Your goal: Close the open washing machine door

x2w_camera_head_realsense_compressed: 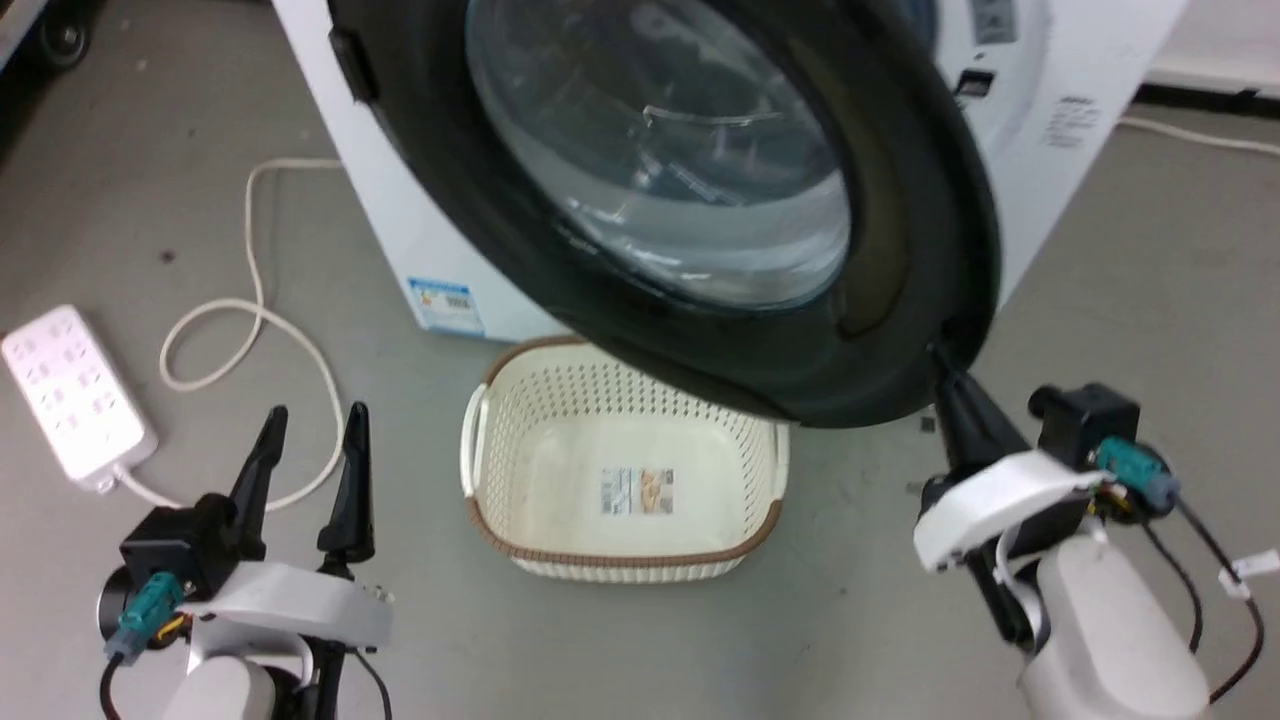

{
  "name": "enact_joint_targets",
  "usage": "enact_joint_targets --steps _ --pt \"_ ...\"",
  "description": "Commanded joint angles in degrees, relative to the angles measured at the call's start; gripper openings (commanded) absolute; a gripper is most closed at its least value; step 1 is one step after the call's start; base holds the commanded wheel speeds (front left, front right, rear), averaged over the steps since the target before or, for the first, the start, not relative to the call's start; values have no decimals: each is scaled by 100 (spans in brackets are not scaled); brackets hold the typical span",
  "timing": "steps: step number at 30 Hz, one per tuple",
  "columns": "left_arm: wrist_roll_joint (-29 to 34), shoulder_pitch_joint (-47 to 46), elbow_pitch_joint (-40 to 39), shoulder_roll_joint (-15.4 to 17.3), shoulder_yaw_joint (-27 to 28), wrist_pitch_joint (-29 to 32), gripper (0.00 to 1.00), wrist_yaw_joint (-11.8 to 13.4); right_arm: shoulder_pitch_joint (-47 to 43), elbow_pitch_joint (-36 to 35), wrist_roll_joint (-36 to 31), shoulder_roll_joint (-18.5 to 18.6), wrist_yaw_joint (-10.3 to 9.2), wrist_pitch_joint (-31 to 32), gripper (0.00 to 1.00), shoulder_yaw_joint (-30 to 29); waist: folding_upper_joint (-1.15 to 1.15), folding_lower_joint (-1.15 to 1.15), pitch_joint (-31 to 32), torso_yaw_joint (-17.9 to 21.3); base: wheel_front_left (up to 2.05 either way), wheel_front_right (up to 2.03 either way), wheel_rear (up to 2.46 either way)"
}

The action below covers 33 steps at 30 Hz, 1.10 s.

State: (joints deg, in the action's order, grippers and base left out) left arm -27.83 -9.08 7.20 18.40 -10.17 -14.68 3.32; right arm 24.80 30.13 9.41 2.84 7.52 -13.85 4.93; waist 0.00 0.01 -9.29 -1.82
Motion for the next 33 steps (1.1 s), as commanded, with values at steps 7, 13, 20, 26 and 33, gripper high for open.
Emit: enact_joint_targets --steps 7,13,20,26,33 --pt "124 -235 -93 -86 142 -30 100 -141 666 488 -325 4 -3 -99 0 -522 0 -1 -348 -213 0 0 0" --pt "225 -365 -174 -189 251 -31 100 -298 1165 613 -861 4 -3 -112 0 -1230 0 -1 -628 -364 0 0 0" --pt "337 -564 -250 -330 416 -31 100 -525 1874 695 -1735 4 -3 -103 0 -2132 0 -1 -1070 -544 0 0 0" --pt "470 -717 -268 -424 602 -31 100 -691 2490 796 -2317 4 -3 -56 0 -2702 0 -1 -1365 -658 0 0 0" --pt "618 -815 -215 -554 767 -31 100 -838 2963 954 -2650 4 -3 -81 0 -3082 0 -1 -1512 -699 0 0 0"
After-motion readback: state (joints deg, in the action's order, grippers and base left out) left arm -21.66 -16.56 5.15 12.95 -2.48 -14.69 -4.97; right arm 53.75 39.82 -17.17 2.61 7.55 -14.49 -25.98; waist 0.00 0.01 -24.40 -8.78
